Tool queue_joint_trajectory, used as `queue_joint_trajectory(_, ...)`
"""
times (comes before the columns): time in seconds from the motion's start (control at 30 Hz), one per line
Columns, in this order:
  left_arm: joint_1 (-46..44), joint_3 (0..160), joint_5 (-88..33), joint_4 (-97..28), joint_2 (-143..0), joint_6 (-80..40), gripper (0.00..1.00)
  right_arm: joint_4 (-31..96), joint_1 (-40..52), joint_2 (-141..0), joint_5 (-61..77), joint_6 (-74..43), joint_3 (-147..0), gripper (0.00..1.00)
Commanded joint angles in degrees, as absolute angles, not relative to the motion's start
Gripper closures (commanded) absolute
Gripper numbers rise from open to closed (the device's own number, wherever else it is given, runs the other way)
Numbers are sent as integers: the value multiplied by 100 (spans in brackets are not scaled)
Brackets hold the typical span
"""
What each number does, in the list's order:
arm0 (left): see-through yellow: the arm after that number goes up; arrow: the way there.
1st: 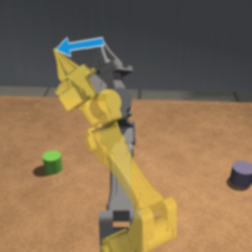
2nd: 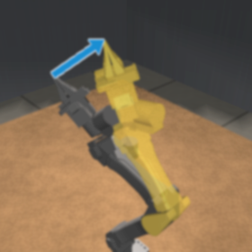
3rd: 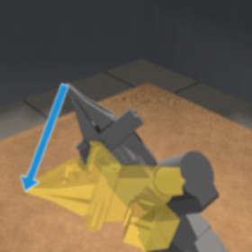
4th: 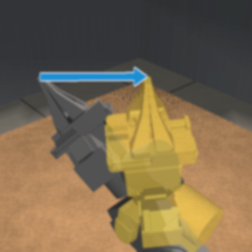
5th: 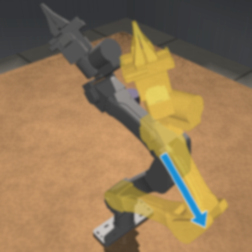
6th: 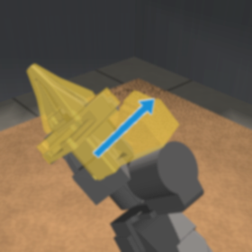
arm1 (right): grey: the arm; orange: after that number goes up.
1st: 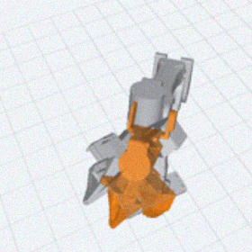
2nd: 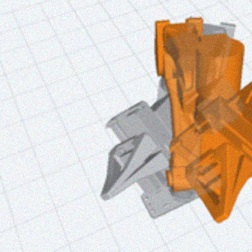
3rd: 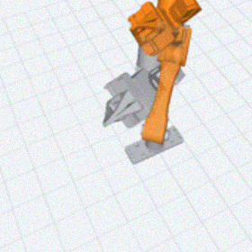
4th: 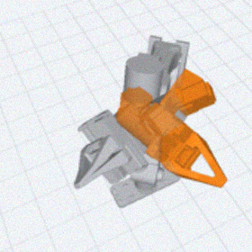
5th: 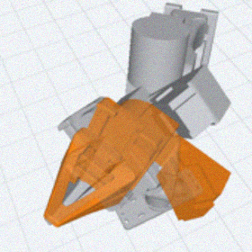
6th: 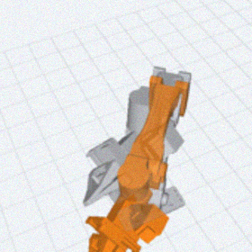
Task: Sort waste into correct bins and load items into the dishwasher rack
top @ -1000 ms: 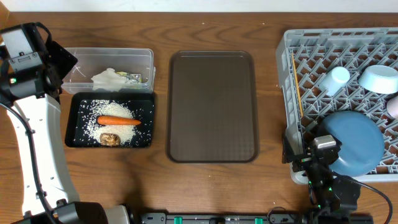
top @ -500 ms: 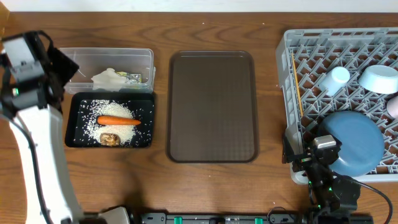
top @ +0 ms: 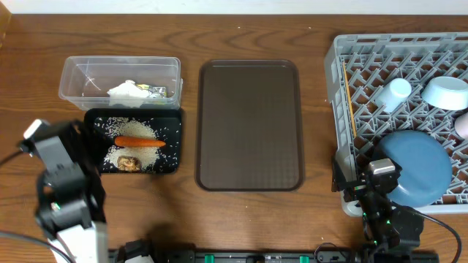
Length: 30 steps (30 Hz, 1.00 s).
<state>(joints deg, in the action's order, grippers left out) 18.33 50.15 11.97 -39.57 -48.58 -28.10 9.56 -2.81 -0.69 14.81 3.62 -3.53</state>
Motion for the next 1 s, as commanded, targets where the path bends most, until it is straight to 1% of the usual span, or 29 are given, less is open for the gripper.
queue_joint_trajectory(0.0, 1616, 4104, 978, -3203, -4182, -3273, 2, 963, -303, -32, 1505, 436, -305, 1)
queue_joint_trajectory(0.13, 1240, 2598, 604, -1028, -3336, -3352, 2, 965, -303, -32, 1507, 436, -305, 1)
queue_joint_trajectory(0.23, 1033, 1555, 484, 355, -2764, -3352, 2, 965, -303, -32, 1507, 436, -305, 1)
queue_joint_trajectory(0.3, 943, 956, 482, 965, -2381, -3350, 2, 965, -303, -32, 1505, 436, -305, 1)
queue_joint_trajectory(0.37, 913, 473, 484, 1286, -2010, -3350, 2, 965, -303, -32, 1507, 436, -305, 1)
queue_joint_trajectory(0.47, 913, 25, 480, 1341, -1551, -3326, 2, 965, -303, -32, 1505, 436, -305, 1)
queue_joint_trajectory(0.5, 902, 27, 475, 1074, -1415, -3286, 2, 965, -303, -32, 1507, 436, -305, 1)
queue_joint_trajectory(0.6, 825, 25, 360, 937, -1194, -2840, 2, 963, -303, -32, 1505, 436, -305, 1)
queue_joint_trajectory(0.83, 432, 25, 340, 869, -1055, -1990, 3, 963, -303, -32, 1507, 436, -305, 1)
queue_joint_trajectory(0.97, 283, 25, 342, 563, -1050, -1907, 2, 963, -303, -32, 1507, 436, -305, 1)
